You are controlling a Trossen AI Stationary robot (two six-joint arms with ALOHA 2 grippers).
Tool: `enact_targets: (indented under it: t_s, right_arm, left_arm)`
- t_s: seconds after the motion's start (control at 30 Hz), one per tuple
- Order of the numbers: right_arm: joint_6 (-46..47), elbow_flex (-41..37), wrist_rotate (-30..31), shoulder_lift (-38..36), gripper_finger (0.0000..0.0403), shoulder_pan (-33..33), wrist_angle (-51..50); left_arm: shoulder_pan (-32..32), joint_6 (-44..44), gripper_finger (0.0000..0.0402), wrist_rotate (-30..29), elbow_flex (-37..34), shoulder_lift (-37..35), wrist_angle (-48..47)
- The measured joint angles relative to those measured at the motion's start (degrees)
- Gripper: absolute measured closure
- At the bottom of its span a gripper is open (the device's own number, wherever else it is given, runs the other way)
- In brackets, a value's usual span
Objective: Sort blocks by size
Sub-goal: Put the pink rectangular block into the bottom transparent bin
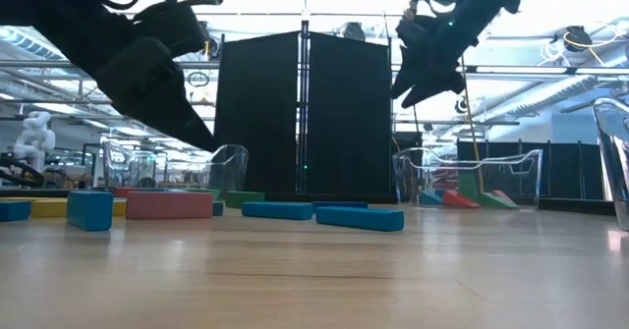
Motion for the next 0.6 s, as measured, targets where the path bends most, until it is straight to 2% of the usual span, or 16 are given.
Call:
enact_targets:
  t_s: [0.33,0.5,0.6]
  right_arm:
    - [1.49,-7.54,-0.02,0.88,0.0197,8.25,12.52]
    - [2.25,-8.31,-0.11,4.18,0.0197,11.03,17.85]
    - [2.57,-8.31,-2.44,7.32,0.0197,12.20,21.86]
  left_arm:
    - [0.60,0.37,0.0142,3.46,0.00,0.00,-0.72]
    - [0.61,0.37,0.0142,3.70,0.00,0.00,-0.98]
    - [0.61,0.37,0.0142,3.70,0.00,0.00,-1.36]
